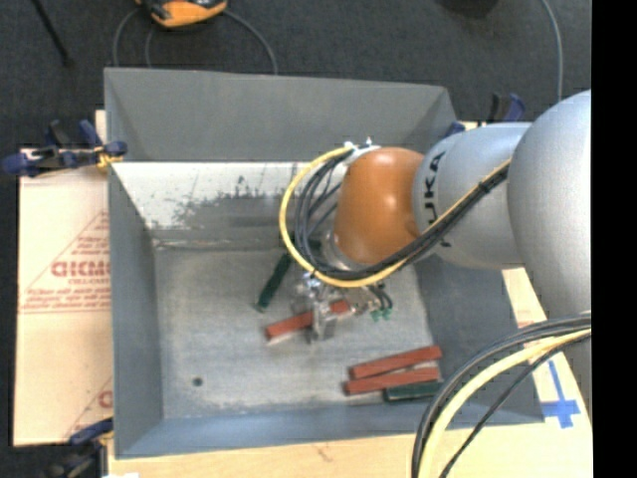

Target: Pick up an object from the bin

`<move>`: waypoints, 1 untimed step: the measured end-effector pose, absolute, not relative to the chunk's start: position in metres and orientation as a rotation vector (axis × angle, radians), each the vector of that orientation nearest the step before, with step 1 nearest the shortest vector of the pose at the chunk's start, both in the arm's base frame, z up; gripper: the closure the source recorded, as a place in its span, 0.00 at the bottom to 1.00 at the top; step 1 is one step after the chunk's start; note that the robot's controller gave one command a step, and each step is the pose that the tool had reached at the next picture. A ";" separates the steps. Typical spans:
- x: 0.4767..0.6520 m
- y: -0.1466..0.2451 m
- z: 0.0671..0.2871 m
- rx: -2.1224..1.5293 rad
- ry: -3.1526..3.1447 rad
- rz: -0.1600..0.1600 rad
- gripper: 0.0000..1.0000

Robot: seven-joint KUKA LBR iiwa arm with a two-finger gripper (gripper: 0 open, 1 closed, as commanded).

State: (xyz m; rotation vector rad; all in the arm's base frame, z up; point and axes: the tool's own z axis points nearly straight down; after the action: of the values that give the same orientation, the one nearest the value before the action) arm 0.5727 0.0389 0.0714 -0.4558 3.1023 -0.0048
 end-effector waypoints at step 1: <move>0.573 0.039 0.071 -0.456 3.102 -0.005 1.00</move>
Offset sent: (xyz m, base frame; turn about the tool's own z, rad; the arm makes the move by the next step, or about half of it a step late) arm -0.0001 0.0001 0.0376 0.0000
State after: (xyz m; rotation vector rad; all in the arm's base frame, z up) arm 0.5727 0.0389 0.0714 -0.4557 3.1023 -0.0048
